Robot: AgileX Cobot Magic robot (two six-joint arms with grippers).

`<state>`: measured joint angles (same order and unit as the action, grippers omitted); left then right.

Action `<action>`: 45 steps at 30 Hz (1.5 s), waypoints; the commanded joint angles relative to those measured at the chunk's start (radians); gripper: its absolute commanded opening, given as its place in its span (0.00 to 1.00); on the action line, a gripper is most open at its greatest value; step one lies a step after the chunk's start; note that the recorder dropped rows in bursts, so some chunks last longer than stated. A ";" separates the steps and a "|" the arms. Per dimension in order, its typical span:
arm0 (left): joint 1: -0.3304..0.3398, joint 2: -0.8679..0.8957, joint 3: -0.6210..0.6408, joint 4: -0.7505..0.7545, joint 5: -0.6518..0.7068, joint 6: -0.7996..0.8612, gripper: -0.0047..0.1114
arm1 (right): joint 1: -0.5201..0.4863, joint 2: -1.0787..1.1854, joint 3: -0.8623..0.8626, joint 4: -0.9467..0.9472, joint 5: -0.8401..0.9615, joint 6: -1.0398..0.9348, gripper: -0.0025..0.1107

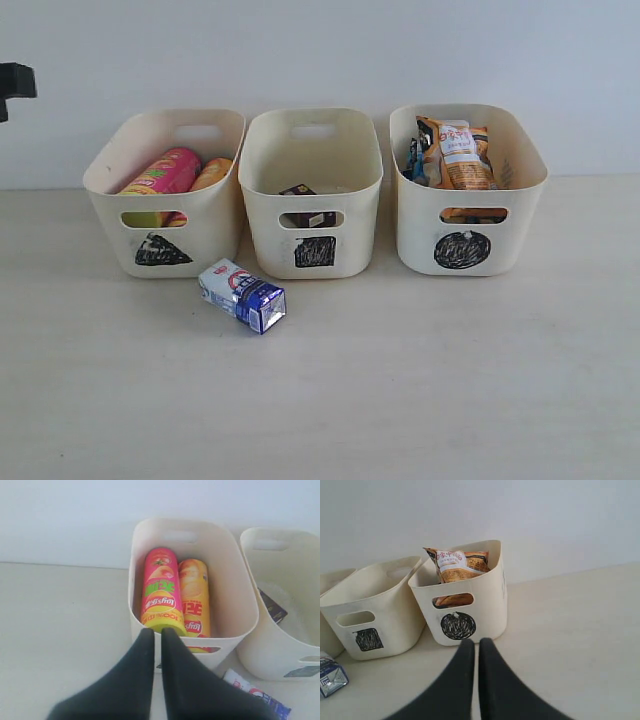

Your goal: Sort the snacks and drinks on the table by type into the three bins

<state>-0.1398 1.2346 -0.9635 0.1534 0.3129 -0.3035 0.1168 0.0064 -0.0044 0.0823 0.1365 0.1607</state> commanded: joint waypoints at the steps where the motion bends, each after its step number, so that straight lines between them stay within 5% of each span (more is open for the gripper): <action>1: 0.002 -0.185 0.106 -0.015 -0.011 -0.021 0.07 | -0.006 -0.006 0.004 -0.002 0.003 -0.005 0.02; 25: 0.002 -1.075 0.588 -0.015 -0.031 -0.126 0.07 | -0.006 -0.006 0.004 -0.002 -0.069 -0.003 0.02; 30: 0.002 -1.173 0.690 -0.015 -0.079 -0.140 0.07 | -0.006 -0.006 0.004 0.017 -0.205 0.072 0.02; 35: 0.002 -1.235 0.860 -0.015 -0.244 -0.142 0.07 | -0.006 0.000 0.004 0.017 -0.534 0.139 0.02; 40: 0.002 -1.235 0.964 0.000 -0.380 -0.133 0.07 | -0.006 0.211 -0.065 0.016 -0.679 0.145 0.02; 45: 0.021 -1.235 0.964 0.000 -0.364 -0.100 0.07 | -0.006 0.629 -0.269 0.016 -0.762 0.145 0.02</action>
<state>-0.1374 0.0036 -0.0039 0.1518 -0.0341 -0.4126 0.1168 0.5063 -0.2088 0.0973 -0.5967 0.3005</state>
